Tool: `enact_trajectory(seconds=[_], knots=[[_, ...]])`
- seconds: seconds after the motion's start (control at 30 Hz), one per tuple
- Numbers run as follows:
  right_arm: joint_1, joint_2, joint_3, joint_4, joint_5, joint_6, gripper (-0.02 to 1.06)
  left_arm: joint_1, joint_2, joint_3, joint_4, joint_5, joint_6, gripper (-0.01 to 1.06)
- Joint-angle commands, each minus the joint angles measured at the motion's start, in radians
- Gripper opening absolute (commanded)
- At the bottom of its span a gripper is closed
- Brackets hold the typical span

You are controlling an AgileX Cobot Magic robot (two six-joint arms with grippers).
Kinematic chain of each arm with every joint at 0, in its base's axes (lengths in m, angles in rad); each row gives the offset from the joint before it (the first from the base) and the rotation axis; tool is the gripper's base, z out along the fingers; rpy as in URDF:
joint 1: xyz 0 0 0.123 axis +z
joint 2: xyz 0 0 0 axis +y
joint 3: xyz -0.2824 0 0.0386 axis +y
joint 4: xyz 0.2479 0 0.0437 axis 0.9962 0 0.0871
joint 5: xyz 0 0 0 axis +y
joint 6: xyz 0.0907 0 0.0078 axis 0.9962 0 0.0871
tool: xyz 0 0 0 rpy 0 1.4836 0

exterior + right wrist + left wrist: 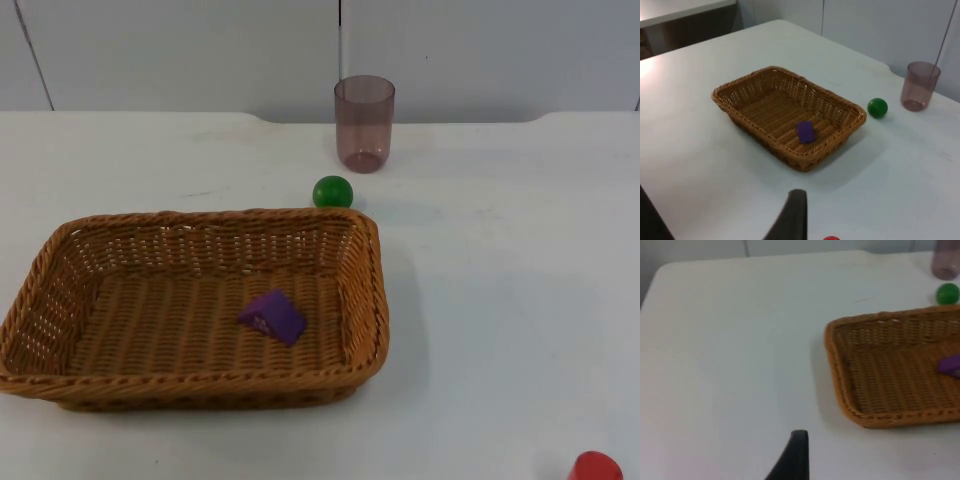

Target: Pick up the basket with the left hand and place the triangular block into the basket with the right hand.

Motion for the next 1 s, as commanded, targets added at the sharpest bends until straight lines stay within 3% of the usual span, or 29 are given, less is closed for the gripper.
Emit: enact_trajectory(seconds=[0.0,0.33,0.5,0.83,0.97], knots=[[-0.006,-0.019,0.002,-0.004,0.033,0.004,0.82,-0.007,-0.004,0.004,0.033,0.001,-0.050,0.88],[-0.003,-0.019,0.026,-0.029,0.121,0.027,0.82,-0.007,-0.004,0.004,0.015,0.001,-0.022,0.88],[-0.003,-0.019,0.036,-0.079,0.140,0.113,0.82,-0.007,-0.004,0.004,-0.004,0.001,0.008,0.88],[-0.003,-0.019,0.034,-0.019,0.142,0.091,0.82,-0.007,-0.004,0.004,-0.004,0.001,0.008,0.88],[-0.003,-0.019,0.034,0.053,0.138,0.012,0.82,-0.007,-0.004,0.004,-0.004,0.001,0.008,0.88]])
